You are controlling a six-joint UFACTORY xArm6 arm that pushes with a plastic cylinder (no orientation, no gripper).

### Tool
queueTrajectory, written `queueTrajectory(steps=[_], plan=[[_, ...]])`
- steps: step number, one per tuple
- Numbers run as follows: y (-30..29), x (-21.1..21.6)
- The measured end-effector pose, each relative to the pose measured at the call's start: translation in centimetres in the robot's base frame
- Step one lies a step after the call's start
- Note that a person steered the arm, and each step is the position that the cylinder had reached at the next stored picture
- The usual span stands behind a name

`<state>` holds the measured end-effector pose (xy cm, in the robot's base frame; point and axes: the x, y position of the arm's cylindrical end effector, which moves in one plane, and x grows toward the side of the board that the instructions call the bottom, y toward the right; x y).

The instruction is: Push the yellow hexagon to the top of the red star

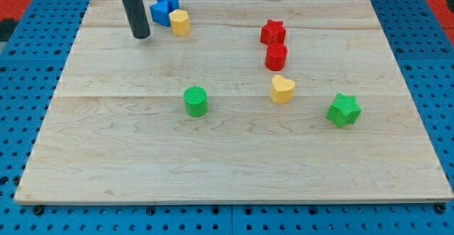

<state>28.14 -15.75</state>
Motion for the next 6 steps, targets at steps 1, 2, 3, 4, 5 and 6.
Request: queueTrajectory(steps=[1,2,3,4,5,6], plan=[[5.0,-0.2],[8.8,-0.2],[8.5,-0.2],[5.1,-1.7],[9.8,-2.3],[13.6,-2.8]])
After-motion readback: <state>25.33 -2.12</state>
